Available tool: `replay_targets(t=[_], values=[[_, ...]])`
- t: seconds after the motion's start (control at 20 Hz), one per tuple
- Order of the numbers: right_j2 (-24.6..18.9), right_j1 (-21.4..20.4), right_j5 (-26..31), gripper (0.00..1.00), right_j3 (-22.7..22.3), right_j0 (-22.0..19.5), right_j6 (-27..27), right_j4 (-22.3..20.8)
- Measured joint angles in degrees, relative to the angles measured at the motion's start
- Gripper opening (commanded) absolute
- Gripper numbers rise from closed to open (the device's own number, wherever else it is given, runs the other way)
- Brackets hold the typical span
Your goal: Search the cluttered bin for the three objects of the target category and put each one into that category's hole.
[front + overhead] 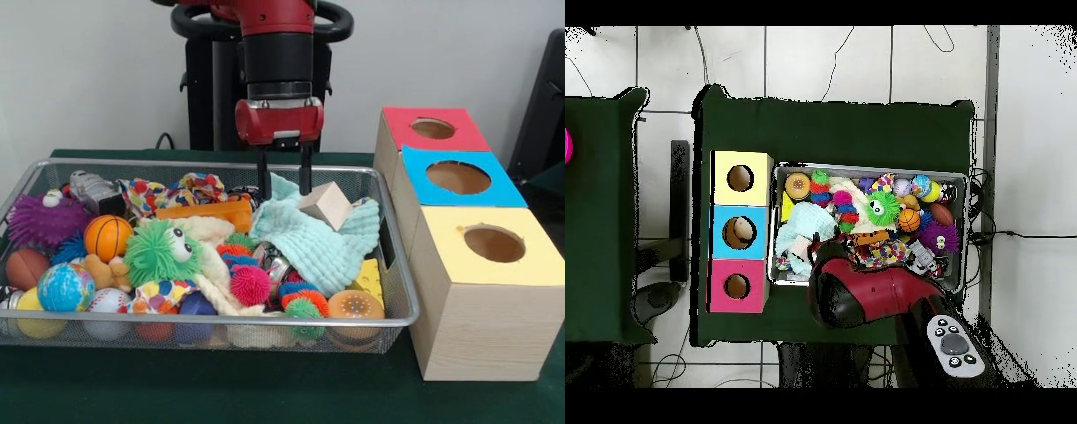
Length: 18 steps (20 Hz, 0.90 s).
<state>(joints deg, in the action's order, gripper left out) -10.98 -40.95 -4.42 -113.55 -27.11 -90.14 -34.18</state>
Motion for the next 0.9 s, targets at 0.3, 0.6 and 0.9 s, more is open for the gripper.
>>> replay_targets(t=[0.3, 0.6, 0.9], values=[[3.0, 2.7, -2.5, 1.0, 1.5, 1.4, 0.0, 0.0], [3.6, 5.8, -3.6, 1.0, 2.1, 1.4, 0.0, 0.0], [2.7, 8.7, -3.6, 1.0, 2.1, -0.2, 0.0, 0.0]])
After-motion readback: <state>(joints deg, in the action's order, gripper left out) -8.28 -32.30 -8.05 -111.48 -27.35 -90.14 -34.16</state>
